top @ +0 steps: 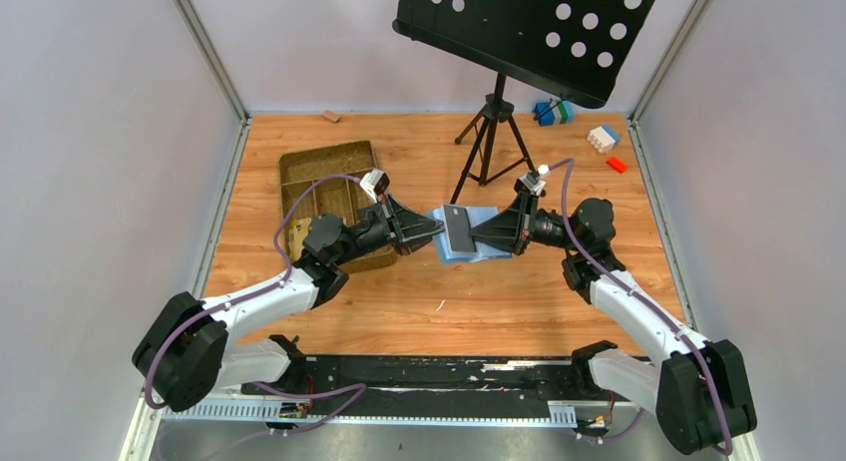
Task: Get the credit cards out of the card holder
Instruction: Remove the credit card from the card holder.
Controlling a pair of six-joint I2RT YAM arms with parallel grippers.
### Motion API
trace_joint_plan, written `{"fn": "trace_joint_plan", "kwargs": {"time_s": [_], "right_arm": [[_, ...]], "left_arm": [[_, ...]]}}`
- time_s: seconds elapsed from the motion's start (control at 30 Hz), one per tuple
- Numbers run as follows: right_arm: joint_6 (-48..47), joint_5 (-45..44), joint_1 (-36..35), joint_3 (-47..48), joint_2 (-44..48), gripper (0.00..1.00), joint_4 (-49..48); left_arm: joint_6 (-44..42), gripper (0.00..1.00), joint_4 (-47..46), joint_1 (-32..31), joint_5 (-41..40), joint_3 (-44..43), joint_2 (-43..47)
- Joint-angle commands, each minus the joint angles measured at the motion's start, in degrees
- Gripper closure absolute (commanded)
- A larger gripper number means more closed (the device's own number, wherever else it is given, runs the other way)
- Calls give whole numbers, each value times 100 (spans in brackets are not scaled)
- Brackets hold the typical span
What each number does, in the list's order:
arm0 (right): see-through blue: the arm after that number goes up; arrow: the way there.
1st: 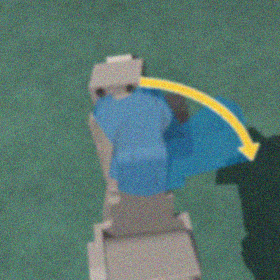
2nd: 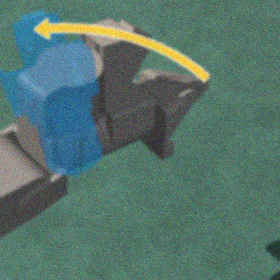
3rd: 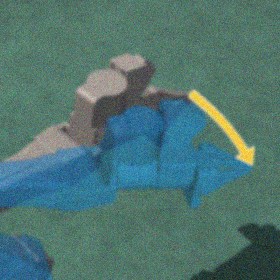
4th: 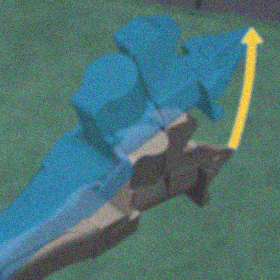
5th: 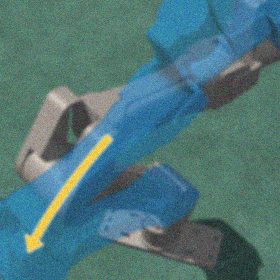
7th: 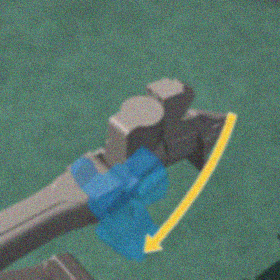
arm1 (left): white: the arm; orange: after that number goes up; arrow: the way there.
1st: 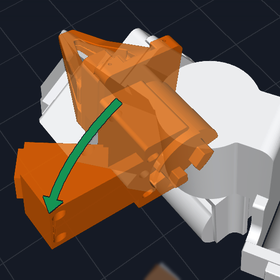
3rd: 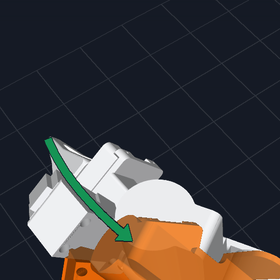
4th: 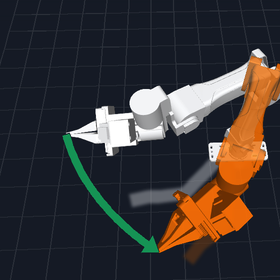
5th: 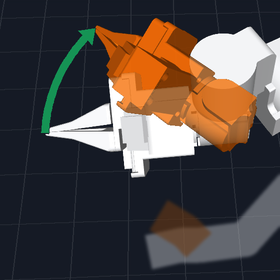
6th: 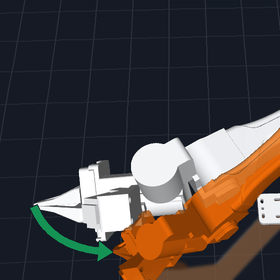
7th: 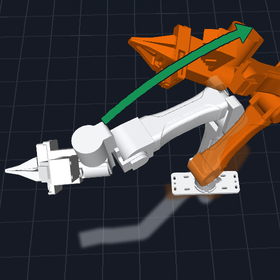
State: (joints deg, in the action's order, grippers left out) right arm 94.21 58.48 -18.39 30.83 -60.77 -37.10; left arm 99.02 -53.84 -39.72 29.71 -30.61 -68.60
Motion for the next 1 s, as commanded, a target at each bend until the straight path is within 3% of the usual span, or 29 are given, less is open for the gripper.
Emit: {"fn": "trace_joint_plan", "kwargs": {"time_s": [0.0,0.1,0.2,0.6,0.7,0.97], "right_arm": [[-418,-195,-103,348,133,100,479],[-703,-243,-120,481,226,100,963],[-677,-251,-130,494,218,100,963],[-829,-291,-129,469,218,100,1257],[-952,-244,-134,559,182,100,1392],[-1234,-203,-136,794,180,100,1759]], "left_arm": [[-96,77,-121,-70,41,-181,100],[-133,61,-59,-70,-22,-91,227],[-166,51,-15,-72,-72,-10,327],[-221,35,-109,-70,-286,97,560],[-410,42,327,-70,-180,-41,592],[-823,100,1283,-70,-90,-235,706]]}}
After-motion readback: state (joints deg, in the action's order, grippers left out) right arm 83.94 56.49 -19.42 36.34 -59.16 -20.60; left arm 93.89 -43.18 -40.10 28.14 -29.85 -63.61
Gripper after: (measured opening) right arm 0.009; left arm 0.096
